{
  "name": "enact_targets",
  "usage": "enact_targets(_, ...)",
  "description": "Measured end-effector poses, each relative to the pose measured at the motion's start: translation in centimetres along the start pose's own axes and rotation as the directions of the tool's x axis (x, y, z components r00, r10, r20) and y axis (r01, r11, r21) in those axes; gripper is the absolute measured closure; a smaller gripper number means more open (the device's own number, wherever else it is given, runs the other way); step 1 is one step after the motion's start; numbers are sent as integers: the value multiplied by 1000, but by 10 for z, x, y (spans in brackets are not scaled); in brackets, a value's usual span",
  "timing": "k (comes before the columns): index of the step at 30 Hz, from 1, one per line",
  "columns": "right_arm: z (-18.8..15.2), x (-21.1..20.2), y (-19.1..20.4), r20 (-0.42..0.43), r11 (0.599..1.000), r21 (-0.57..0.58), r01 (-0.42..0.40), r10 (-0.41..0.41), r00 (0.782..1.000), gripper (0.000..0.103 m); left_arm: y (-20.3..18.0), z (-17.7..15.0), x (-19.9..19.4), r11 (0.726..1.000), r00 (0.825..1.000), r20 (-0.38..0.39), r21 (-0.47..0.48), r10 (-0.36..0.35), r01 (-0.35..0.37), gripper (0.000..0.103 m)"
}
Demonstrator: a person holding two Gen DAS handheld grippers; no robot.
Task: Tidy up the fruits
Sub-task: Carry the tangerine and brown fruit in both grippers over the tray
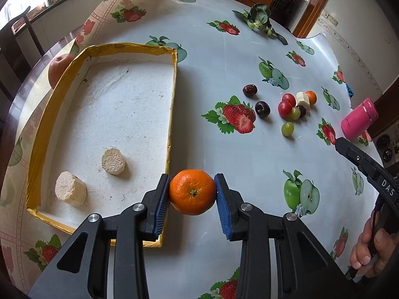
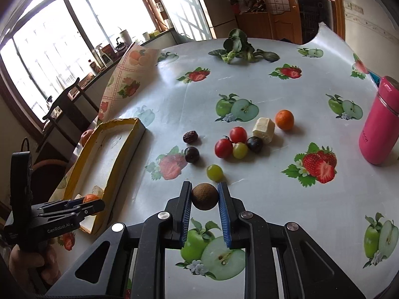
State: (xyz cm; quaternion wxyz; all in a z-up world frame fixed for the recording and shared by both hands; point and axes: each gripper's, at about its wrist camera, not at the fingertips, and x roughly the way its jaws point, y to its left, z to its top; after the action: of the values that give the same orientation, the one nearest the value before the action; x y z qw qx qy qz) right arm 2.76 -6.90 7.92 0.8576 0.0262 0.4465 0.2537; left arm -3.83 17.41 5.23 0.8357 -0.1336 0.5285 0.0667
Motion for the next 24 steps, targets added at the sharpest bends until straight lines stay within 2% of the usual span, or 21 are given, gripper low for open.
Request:
enact_targets(9, -7, 6, 54, -32, 995, -76, -66, 64, 997, 82, 34, -8, -13, 998, 999, 17, -50, 32, -31, 70)
enact_targets(24, -8, 20, 115, -76, 978, -155, -140, 130, 989, 82, 72, -12, -23, 993, 997, 33, -101, 70, -66, 70)
